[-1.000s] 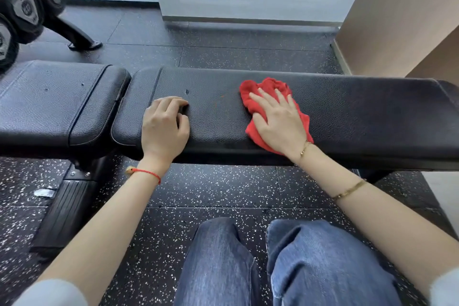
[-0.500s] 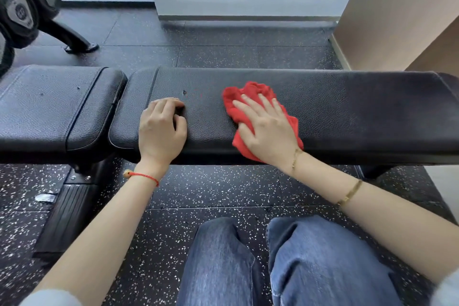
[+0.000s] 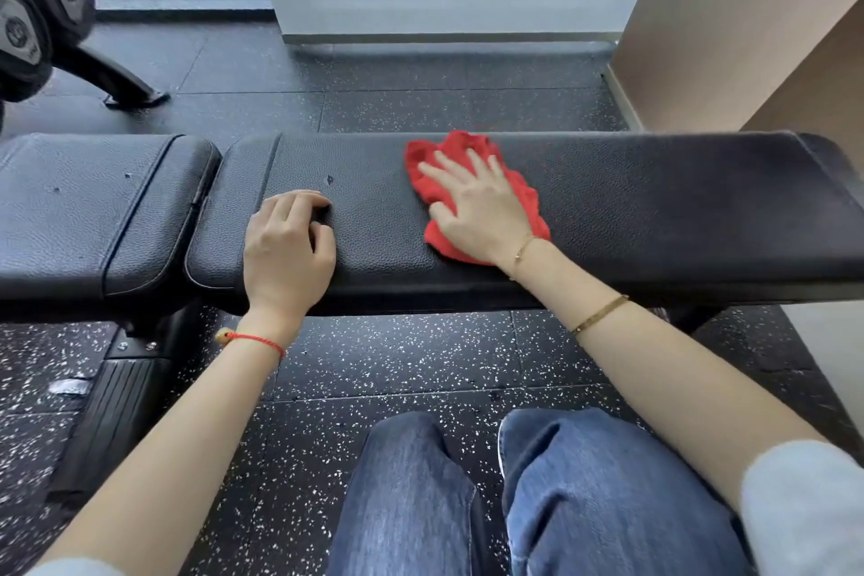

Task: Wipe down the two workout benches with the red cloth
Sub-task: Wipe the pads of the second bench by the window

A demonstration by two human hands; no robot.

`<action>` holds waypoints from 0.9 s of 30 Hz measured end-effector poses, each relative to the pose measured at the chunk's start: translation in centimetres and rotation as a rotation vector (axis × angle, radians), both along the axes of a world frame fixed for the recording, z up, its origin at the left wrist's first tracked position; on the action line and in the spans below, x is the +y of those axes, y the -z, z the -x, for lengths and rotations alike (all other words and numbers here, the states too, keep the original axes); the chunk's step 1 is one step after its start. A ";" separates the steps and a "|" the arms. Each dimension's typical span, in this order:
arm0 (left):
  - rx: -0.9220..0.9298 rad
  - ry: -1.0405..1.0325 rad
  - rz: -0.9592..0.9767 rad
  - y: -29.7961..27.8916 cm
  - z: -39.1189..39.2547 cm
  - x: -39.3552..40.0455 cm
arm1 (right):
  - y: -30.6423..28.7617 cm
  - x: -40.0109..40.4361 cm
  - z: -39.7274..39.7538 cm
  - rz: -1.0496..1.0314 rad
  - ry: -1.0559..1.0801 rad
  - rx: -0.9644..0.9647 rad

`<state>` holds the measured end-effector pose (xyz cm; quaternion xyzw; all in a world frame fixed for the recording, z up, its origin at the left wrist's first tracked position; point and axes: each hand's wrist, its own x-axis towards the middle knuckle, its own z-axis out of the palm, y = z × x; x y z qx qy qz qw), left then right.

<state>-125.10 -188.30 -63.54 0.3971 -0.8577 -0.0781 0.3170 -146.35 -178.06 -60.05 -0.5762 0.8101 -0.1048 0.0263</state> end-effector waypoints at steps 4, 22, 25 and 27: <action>-0.005 0.013 0.008 0.0 -0.1 -0.1 | 0.3 3.7 -0.2 0.037 -0.275 -0.032; -0.003 0.008 0.002 -0.2 -0.1 -0.2 | 0.2 -0.9 -1.0 0.009 -0.348 -0.040; 0.002 0.012 0.006 0.0 -0.1 -0.3 | 0.3 2.8 2.0 0.022 -0.367 -0.056; 0.006 0.010 0.004 0.1 -0.1 -0.3 | 0.0 3.7 5.2 0.023 -0.256 -0.057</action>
